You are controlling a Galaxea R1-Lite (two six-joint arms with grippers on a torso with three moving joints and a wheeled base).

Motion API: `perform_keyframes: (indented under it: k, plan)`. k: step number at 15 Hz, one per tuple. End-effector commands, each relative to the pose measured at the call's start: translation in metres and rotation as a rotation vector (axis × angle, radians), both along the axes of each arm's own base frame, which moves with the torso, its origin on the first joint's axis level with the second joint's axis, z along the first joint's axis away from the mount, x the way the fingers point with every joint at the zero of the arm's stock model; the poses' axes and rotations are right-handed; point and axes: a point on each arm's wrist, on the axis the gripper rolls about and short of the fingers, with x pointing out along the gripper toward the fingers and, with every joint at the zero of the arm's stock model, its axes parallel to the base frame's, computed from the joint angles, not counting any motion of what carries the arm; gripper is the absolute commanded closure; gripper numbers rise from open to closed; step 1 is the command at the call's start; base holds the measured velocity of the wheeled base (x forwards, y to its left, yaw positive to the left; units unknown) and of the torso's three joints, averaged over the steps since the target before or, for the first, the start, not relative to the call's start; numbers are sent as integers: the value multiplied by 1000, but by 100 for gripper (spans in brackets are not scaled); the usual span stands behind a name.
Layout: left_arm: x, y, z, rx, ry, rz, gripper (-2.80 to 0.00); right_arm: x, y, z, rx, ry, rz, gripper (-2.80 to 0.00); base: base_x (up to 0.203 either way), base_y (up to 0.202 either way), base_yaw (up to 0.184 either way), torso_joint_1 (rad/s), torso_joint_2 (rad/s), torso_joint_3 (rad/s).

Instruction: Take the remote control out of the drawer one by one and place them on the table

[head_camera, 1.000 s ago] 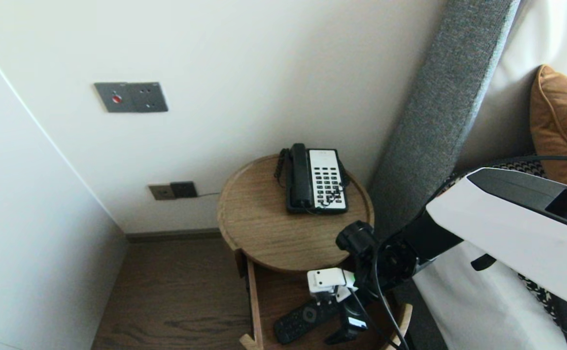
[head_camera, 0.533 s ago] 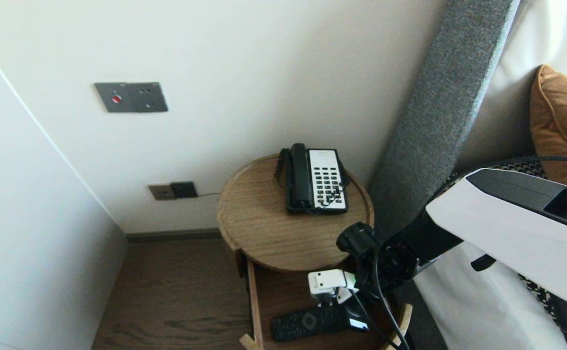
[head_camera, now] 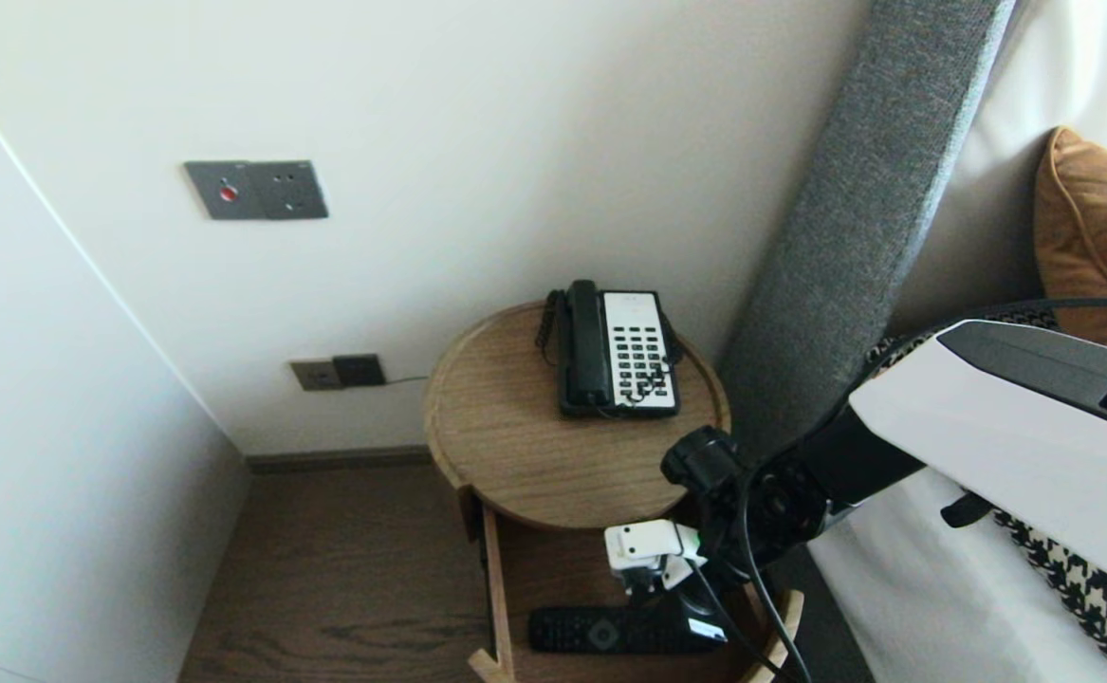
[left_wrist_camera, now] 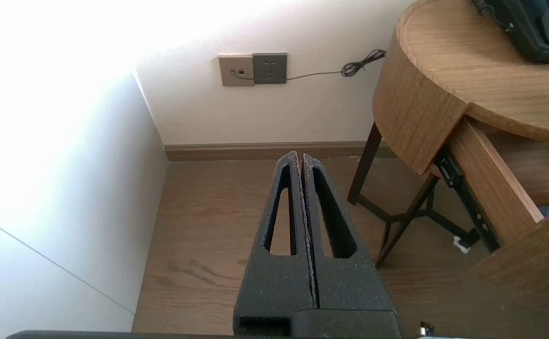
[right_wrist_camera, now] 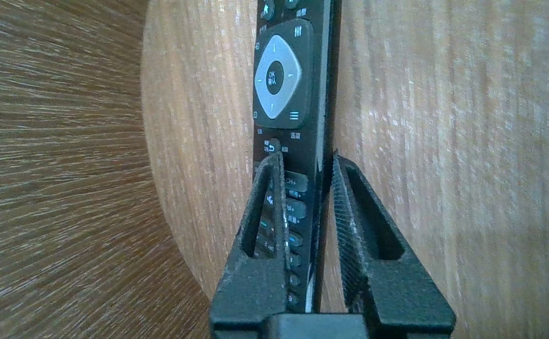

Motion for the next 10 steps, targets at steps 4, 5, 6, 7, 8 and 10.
perform_keyframes:
  k: [4,5,6,7,8,10]
  plan:
    - [0,0,0,0,-3,1,0,-6,-3,8,7,-12,5,0,0,0,0,0,0,0]
    - [0,0,0,0,-3,1,0,-7,-4,12,12,-20,4,0,0,0,0,0,0,0]
    - [0,0,0,0,-3,1,0,-8,-5,17,17,-29,4,0,0,0,0,0,0,0]
    - [0,0,0,0,-3,1,0,-9,-5,22,22,-41,3,0,0,0,0,0,0,0]
    - [0,0,0,0,-3,1,0,-10,-6,27,26,-50,3,0,0,0,0,0,0,0]
    - [0,0,0,0,-3,1,0,-13,-7,32,32,-58,4,0,0,0,0,0,0,0]
